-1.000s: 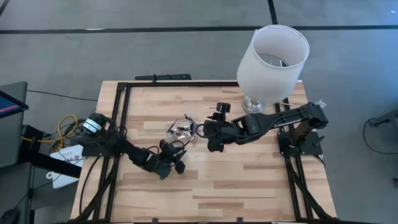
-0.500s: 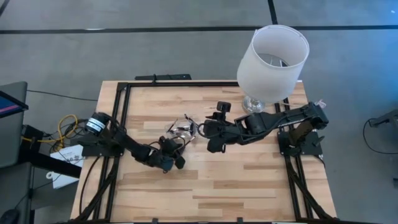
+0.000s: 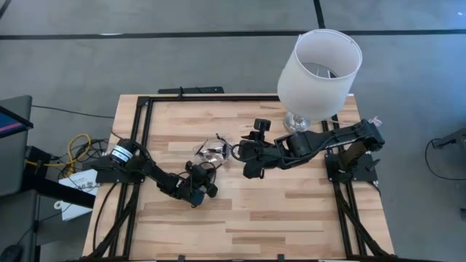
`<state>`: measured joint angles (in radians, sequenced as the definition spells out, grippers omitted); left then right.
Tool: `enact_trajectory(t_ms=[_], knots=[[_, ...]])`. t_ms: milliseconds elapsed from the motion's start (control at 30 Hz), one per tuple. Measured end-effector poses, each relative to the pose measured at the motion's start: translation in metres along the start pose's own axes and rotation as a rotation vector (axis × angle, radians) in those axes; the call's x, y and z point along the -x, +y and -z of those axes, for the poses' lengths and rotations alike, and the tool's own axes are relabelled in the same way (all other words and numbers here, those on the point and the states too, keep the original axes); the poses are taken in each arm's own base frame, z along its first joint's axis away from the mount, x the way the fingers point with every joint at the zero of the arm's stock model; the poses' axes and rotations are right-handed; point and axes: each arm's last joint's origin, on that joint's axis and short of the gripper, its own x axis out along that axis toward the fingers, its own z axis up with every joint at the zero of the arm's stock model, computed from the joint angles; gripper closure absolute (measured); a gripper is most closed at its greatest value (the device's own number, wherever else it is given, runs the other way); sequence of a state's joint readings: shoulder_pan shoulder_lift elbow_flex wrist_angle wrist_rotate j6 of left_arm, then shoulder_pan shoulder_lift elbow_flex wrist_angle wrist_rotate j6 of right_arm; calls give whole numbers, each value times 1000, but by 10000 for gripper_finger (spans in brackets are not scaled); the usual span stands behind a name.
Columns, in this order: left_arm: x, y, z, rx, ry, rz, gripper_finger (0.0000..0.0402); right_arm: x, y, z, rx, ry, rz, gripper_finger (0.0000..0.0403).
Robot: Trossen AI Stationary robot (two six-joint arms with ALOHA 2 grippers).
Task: Pick & Place Makeup Supplies
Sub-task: Put the black makeup brush into the transparent organizer
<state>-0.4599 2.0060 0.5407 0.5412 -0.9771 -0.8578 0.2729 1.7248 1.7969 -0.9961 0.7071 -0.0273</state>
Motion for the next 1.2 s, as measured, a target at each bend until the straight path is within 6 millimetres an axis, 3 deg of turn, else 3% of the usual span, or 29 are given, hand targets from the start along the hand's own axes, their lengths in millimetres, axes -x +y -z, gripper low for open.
enact_trajectory(t_ms=[100,300,500,600,733,867,967,1033,1200], knots=[[2,-1,4,45,-14,-7,388,0,0,1,5,6,0,275],[13,-6,7,41,-29,26,389,4,2,1,13,4,-6,282],[32,-29,-20,19,15,204,390,36,9,4,39,-54,-53,287],[46,-40,-40,-17,-41,261,390,54,10,15,1,-45,-79,287],[64,-47,-59,-43,-127,275,390,56,21,47,-62,-7,-94,287],[78,-47,-72,-67,-203,247,390,42,41,95,-62,17,-110,287],[87,-45,-79,-82,-245,230,390,36,44,129,-135,-32,-132,287],[89,-44,-85,-101,-262,219,390,33,41,144,-189,-126,-153,285],[89,-39,-100,-131,-298,176,390,14,36,163,-258,-607,-395,285]])
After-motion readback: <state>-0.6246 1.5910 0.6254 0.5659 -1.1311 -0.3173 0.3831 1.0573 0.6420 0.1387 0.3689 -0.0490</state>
